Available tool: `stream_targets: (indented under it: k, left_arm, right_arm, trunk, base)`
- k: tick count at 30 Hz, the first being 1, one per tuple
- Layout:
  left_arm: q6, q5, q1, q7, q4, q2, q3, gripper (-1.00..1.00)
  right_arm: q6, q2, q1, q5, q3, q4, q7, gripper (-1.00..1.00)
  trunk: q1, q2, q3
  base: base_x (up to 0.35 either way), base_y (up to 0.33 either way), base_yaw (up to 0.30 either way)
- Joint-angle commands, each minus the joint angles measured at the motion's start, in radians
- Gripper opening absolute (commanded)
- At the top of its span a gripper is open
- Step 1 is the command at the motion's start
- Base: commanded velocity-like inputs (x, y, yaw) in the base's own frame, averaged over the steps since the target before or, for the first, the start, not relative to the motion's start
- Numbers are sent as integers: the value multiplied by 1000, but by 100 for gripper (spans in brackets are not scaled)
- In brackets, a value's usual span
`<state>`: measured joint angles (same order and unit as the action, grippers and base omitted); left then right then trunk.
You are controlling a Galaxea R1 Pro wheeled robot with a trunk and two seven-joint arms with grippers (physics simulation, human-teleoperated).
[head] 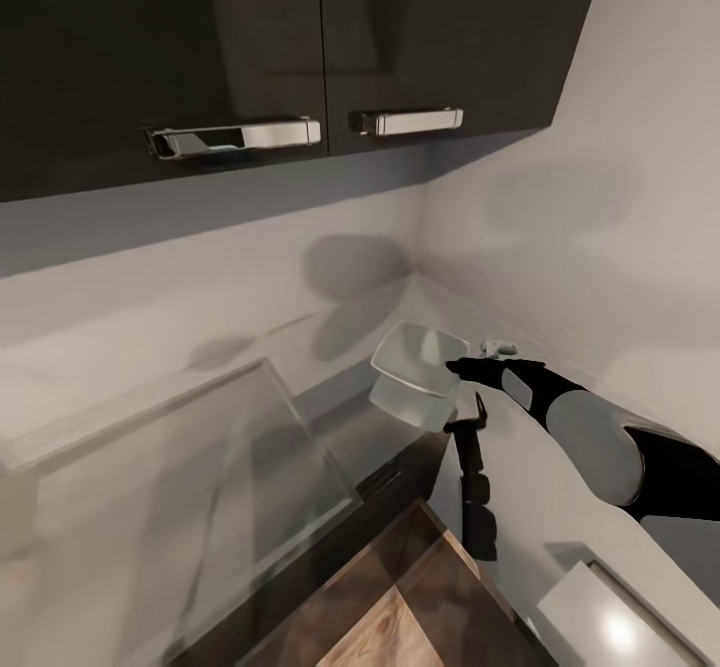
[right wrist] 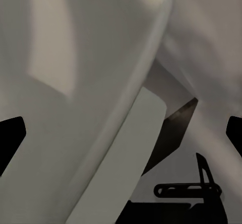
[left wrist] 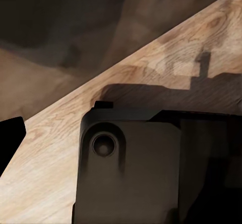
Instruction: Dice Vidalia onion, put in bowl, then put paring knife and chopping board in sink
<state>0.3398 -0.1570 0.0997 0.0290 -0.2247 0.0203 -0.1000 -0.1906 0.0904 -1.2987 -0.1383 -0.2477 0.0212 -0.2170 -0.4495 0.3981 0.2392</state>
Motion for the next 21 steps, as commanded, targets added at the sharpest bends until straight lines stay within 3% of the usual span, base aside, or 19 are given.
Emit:
stream_targets:
  k: [1,14,15,21]
  left_arm:
    - [4,-10,1,3,1,0,-9,100]
    - [4,-9,1,3,1,0,-9,100]
    - [4,-9,1,3,1,0,-9,100]
    - [4,-9,1,3,1,0,-9,100]
  right_arm:
    - [-6,0,-1,-10,-9,2,-4,100]
    - [-6,0,-1,-10,-9,2,-4,100]
    - [-6,0,-1,-10,-9,2,-3,-100]
    - [-5,-1,-1,-10,-9,2,-2,-100]
  trunk:
    - [0,2,3]
    - [0,2,7]
    - [0,2,7]
    - [0,2,7]
  base:
    - [0,0,0]
    - [0,0,0]
    - [0,0,0]
    - [0,0,0]
